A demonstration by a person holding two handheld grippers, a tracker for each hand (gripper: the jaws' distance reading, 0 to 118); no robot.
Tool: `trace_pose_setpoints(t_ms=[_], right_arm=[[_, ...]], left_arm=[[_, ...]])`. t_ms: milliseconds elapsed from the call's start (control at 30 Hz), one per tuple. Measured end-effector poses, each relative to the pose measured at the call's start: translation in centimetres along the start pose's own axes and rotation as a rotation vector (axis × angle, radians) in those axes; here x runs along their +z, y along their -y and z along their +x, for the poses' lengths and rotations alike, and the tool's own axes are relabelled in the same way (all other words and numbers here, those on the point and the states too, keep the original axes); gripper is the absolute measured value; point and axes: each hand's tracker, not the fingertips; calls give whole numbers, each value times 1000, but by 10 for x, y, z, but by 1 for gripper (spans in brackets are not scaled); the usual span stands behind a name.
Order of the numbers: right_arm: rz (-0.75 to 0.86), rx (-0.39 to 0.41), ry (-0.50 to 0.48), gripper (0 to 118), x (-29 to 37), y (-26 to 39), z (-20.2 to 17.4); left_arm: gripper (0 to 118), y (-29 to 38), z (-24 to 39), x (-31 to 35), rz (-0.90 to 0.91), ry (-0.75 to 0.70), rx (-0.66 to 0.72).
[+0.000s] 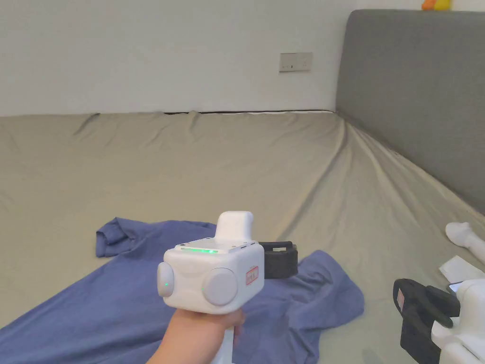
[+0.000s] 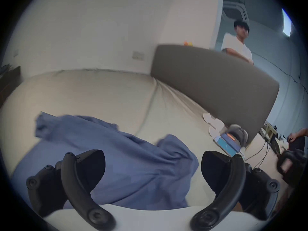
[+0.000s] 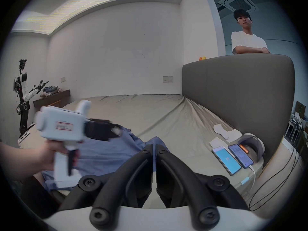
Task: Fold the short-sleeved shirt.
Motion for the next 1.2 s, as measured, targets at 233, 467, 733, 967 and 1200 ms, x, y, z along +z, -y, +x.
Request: trace_pose_setpoints(t_ms=[233,467,733,967,1200], right_arm=[[48,-21,-70,5,-37,-26,-38],[80,40,-127,5,-66,-27,-81],[30,65,-154,5,-65,-15,-91],[10,63,-170,5,-69,-16,-90],[-25,51,-204,5,-75,-18,-91]], left_arm=[[86,-6,-63,203,262,-381,-231],[4,31,-138,342,360,-497,61],[0,75,-195,341,237,-664,95],[0,74,-223,322,97,-629,190],[0,66,-305,276,-63,-649,367]])
